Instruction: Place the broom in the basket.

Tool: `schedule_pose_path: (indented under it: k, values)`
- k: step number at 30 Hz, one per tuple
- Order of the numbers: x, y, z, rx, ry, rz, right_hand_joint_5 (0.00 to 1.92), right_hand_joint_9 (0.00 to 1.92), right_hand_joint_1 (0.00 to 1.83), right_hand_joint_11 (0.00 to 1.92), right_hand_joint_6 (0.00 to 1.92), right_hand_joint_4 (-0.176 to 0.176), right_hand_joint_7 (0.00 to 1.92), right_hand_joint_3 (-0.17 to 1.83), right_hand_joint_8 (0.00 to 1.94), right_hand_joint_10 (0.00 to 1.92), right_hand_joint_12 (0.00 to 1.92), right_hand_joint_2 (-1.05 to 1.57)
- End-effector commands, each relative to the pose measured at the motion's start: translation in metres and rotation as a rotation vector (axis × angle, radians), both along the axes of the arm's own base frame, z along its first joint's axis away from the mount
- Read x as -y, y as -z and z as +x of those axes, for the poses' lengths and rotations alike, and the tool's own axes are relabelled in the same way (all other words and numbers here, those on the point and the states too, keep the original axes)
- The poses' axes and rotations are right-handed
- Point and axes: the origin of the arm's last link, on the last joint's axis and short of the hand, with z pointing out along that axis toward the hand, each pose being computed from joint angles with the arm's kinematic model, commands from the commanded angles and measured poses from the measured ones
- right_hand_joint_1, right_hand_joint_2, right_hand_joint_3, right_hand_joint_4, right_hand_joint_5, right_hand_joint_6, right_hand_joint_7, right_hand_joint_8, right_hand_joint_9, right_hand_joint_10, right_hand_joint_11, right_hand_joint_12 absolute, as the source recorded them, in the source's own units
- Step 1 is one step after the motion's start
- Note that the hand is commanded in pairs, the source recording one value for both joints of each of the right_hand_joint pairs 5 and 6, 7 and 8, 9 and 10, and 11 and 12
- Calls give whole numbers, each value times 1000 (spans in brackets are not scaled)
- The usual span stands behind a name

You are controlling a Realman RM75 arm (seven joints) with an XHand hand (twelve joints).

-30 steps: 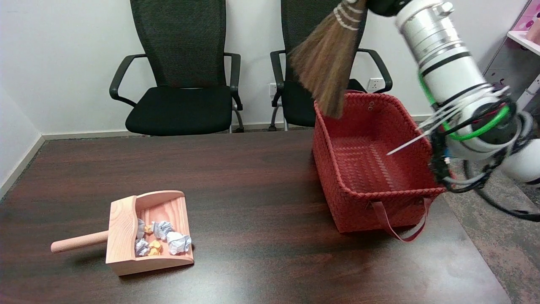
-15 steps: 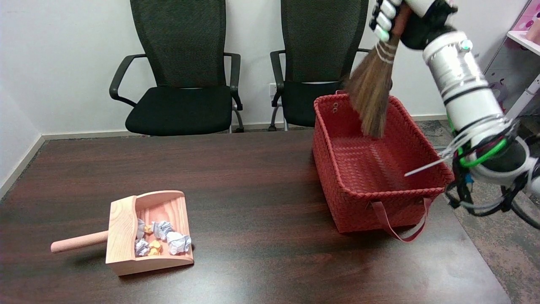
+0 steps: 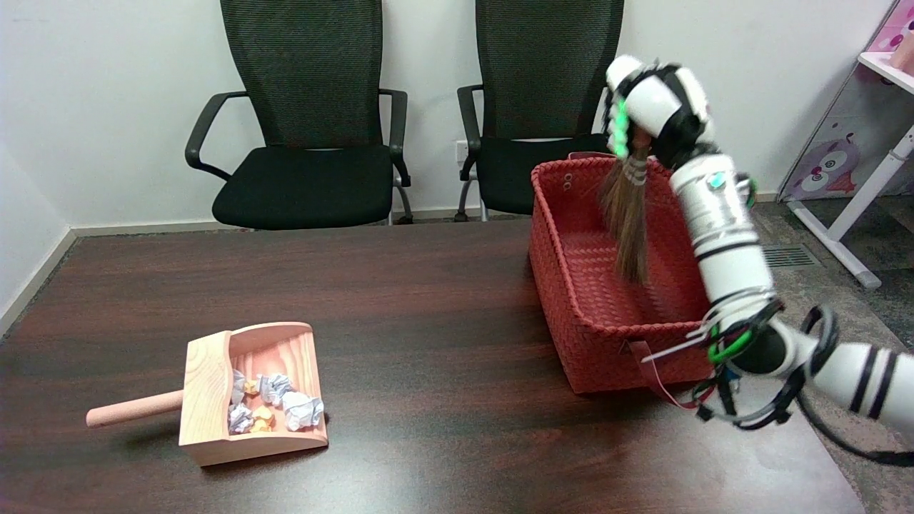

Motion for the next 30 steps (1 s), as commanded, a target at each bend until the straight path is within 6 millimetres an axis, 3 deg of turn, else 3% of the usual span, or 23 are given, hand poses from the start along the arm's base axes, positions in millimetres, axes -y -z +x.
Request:
schedule_pose_path:
  k: [1, 11, 26, 29, 30]
  values:
    - [-14, 64, -88, -190, 73, 61, 1920, 1920, 834, 1920, 1920, 15, 1920, 1833, 1920, 1920, 1920, 1401]
    - [-13, 76, -93, -194, 108, 113, 1920, 1920, 820, 1920, 1920, 19, 1920, 1833, 1920, 1920, 1920, 1424]
    - [-12, 75, -95, -199, 115, 113, 1920, 1920, 823, 1920, 1920, 23, 1920, 1833, 1920, 1920, 1920, 1371]
    - [-13, 75, -95, -198, 113, 111, 1920, 1920, 822, 1920, 1920, 38, 1920, 1833, 1920, 1920, 1920, 1217]
    - [-13, 75, -95, -198, 113, 111, 1920, 1920, 823, 1920, 1920, 101, 1920, 1833, 1920, 1920, 1920, 1150]
